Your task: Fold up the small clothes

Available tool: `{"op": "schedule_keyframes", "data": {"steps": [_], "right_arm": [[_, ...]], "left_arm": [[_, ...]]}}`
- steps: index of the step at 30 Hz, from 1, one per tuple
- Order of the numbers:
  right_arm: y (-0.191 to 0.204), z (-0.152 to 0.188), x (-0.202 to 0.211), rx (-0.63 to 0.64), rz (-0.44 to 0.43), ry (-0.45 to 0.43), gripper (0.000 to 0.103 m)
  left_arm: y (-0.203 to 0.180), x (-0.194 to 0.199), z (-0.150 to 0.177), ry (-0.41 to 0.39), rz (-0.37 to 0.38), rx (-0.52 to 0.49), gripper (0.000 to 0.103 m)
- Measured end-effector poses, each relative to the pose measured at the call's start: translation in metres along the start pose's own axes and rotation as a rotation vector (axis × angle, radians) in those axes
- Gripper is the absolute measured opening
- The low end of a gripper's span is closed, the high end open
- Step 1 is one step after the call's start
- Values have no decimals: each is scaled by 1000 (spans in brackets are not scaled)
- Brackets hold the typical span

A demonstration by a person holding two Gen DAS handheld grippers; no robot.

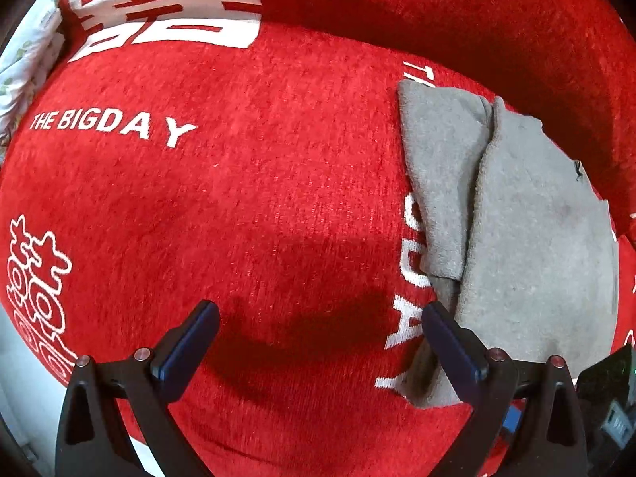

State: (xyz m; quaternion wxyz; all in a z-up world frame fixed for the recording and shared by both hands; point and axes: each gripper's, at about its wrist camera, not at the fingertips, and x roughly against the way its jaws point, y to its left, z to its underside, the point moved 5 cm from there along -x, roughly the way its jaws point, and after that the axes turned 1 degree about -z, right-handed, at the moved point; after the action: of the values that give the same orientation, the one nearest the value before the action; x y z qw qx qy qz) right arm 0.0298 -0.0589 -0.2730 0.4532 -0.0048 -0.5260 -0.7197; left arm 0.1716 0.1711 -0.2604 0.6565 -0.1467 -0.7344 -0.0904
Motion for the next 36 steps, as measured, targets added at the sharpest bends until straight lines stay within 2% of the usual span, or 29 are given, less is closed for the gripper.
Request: {"op": "schedule_keyframes", "data": {"steps": [8,17,18,19,20,21,24,28,32,36], "right_arm": [[20,-15,-17,27,-47,-30,64],[13,-19,-17,-50,-111,-45,64],[12,-20,-16,-60,-117,-39,61],[11,-21,-16,-70,-118,-35,44],[9,-22,-15,-79,-122,-28,19],[9,-24,-13,-84,-143,-28,14],[19,-26,-4,-57,-193,-29,9],[48,-28,13,22,-247,-32,10],[72,-31,28,114,-239,-36,10],[81,-31,33,147,-235,-36,10]], "left_arm": [[-3,-3,-2,9,18,-8,102],[-18,-9,-8,16,37,-9,102],[-19,-9,-9,10,49,-2,102],[-19,-8,-11,4,59,4,102],[-19,-7,-14,-5,77,14,102],[-16,-6,-18,-8,93,20,102],[-12,-5,-26,3,159,40,102],[-15,-4,-42,10,238,46,102],[-37,-10,-61,58,427,44,102],[-66,-15,-78,96,595,37,102]]}}
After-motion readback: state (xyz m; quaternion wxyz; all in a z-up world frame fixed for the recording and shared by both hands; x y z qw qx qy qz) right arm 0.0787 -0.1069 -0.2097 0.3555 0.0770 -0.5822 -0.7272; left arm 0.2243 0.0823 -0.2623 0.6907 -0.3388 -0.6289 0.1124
